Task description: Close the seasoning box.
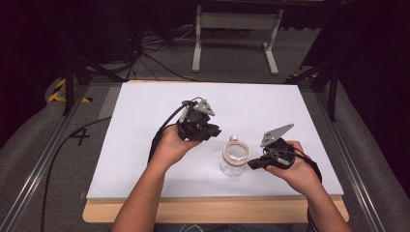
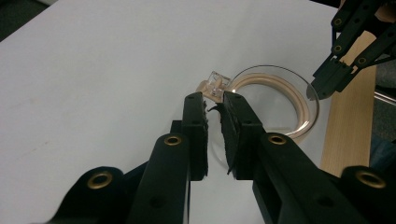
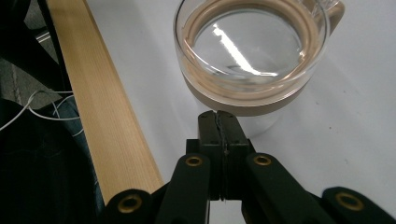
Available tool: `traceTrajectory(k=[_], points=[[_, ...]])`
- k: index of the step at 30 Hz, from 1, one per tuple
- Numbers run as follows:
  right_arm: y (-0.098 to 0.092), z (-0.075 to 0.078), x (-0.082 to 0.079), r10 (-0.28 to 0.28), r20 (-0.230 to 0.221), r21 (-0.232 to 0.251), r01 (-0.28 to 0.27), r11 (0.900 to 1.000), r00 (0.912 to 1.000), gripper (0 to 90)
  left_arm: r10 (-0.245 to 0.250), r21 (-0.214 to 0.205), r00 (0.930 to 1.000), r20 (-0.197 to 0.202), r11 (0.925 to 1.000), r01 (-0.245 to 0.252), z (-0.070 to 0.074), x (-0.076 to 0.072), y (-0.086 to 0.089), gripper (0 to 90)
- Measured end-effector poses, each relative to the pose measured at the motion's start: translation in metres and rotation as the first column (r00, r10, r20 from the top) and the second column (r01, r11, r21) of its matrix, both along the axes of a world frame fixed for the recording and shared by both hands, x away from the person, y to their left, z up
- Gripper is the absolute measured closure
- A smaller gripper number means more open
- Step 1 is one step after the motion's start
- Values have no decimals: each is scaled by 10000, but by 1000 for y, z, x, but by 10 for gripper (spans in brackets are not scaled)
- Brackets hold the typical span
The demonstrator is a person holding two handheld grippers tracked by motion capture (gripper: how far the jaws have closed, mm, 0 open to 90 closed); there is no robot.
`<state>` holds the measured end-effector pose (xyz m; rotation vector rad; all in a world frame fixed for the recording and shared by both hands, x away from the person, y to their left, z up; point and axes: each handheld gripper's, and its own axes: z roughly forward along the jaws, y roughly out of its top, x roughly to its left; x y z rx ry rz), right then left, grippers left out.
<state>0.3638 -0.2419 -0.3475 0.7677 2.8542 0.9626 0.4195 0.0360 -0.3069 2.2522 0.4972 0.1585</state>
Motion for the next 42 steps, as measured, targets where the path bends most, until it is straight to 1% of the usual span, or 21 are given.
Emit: traceTrajectory(k=[4, 7, 8, 9, 12, 17, 18, 19, 21, 25, 26, 27, 30, 31, 32, 33, 35, 36, 38, 40, 42], points=[[-4, 8, -1, -125, 313, 308, 115, 9995, 9994, 900, 153, -92, 9999, 21, 9998, -152, 1, -2, 4, 770], [-7, 16, -1, -217, 744, 830, 155, 9964, 9970, 899, 365, -285, 9993, 82, 9989, -363, 2, -3, 10, 752], [-7, 18, -1, -252, 834, 973, 171, 9951, 9962, 899, 552, -535, 9985, 9, 9970, -551, 2, -4, 13, 748], [-7, 18, -1, -252, 834, 973, 171, 9951, 9962, 899, 552, -535, 9985, 9, 9970, -551, 2, -4, 13, 735], [-11, 28, 2, -363, 1319, 1626, 145, 9866, 9906, 890, 902, -624, 9959, -20, 9940, -902, 1, -7, 24, 724], [-19, 39, 9, -781, 1752, 2340, 355, 9716, 9814, 729, 1382, -747, 9904, 83, 9877, -1372, 0, -11, 42, 683], [-22, 40, 12, -981, 1862, 2511, 492, 9667, 9776, 673, 1537, -805, 9881, 71, 9850, -1526, 0, -12, 46, 675], [-25, 42, 14, -1196, 1887, 2648, 668, 9620, 9747, 643, 1597, -831, 9872, 44, 9838, -1588, 0, -12, 50, 658], [-30, 43, 19, -1348, 1925, 2812, 770, 9566, 9720, 617, 1803, -893, 9836, 82, 9798, -1789, -2, -13, 57, 644], [-42, 44, 30, -1749, 2034, 2943, 1102, 9493, 9634, 572, 2179, -1011, 9760, -28, 9709, -2170, -3, -14, 72, 617], [-45, 43, 33, -1880, 2090, 2977, 1207, 9470, 9597, 559, 2317, -1086, 9728, 11, 9671, -2302, -5, -14, 76, 609], [-49, 41, 37, -2025, 2176, 2959, 1332, 9459, 9548, 545, 2385, -1032, 9711, -7, 9659, -2373, -6, -13, 80, 607], [-59, 34, 46, -2324, 2323, 2759, 1651, 9469, 9445, 529, 2662, -1216, 9639, 5, 9568, -2642, -9, -11, 89, 596], [-62, 32, 49, -2403, 2380, 2708, 1734, 9469, 9411, 523, 2713, -1126, 9625, -76, 9561, -2704, -10, -9, 93, 593], [-66, 28, 52, -2527, 2439, 2686, 1851, 9453, 9363, 518, 2825, -1232, 9591, -159, 9514, -2823, -12, -9, 94, 589], [-68, 25, 54, -2604, 2453, 2682, 1927, 9439, 9338, 515, 2879, -1242, 9575, -157, 9497, -2876, -14, -7, 97, 584], [-73, 19, 59, -2715, 2468, 2592, 2066, 9435, 9303, 509, 2977, -1172, 9546, -56, 9479, -2963, -19, -2, 102, 572], [-76, 14, 62, -2776, 2464, 2504, 2157, 9438, 9286, 503, 3051, -1183, 9523, -74, 9454, -3038, -22, -1, 103, 564], [-80, 6, 67, -2813, 2394, 2345, 2258, 9455, 9293, 495, 3209, -1108, 9469, -206, 9405, -3212, -29, 4, 106, 559], [-84, -2, 72, -2842, 2338, 2258, 2324, 9460, 9298, 484, 3295, -1107, 9439, -203, 9376, -3296, -38, 10, 109, 546], [-86, -9, 76, -2844, 2276, 2102, 2382, 9482, 9313, 471, 3439, -1102, 9384, -327, 9320, -3454, -46, 14, 112, 536]])
